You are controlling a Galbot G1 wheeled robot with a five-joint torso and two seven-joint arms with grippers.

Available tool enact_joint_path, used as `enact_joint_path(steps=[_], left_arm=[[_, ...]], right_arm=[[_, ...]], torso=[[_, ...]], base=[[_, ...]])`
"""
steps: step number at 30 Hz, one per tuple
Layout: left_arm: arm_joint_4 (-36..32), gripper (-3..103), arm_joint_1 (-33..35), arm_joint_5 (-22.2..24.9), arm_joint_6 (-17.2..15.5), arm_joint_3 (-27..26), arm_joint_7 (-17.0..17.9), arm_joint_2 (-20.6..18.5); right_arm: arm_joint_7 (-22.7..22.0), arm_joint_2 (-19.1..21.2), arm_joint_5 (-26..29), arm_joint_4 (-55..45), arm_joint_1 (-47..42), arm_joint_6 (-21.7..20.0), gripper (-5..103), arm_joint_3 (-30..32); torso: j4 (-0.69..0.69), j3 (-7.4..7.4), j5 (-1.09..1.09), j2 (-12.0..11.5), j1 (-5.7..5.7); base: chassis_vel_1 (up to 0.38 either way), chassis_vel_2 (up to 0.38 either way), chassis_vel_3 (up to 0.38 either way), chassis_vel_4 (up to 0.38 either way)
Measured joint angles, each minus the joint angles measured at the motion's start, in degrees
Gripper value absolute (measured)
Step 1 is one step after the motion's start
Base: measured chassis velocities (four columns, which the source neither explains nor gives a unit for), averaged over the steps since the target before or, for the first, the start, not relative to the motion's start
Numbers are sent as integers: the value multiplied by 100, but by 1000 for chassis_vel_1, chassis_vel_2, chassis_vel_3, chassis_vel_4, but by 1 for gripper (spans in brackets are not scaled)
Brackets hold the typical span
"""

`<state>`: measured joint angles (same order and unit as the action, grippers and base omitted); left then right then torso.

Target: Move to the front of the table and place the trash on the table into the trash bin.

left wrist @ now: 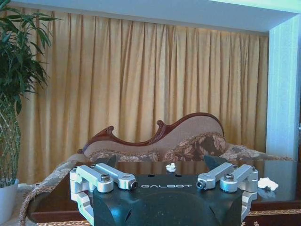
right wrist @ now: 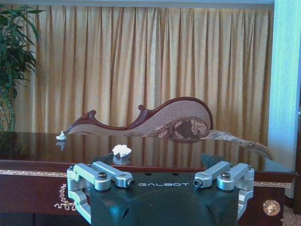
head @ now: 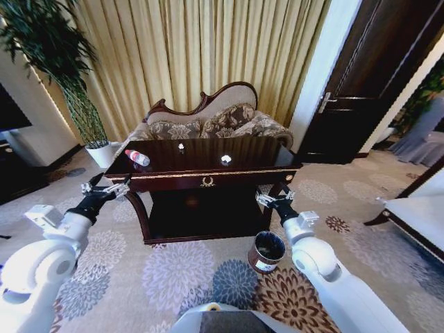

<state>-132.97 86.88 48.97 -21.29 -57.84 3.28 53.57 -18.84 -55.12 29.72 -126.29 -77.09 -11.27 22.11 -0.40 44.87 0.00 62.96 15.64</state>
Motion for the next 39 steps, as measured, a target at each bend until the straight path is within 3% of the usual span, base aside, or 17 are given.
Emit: enact_joint_path(steps=[39], left_arm=[[-14, 100, 43, -36, -29, 3, 19, 100]], right_arm=[[-24, -22, -152, 1, -104, 11, 100, -34]], torso=[[0, 0, 0, 1, -1]], base=[[-110, 113, 107, -111]])
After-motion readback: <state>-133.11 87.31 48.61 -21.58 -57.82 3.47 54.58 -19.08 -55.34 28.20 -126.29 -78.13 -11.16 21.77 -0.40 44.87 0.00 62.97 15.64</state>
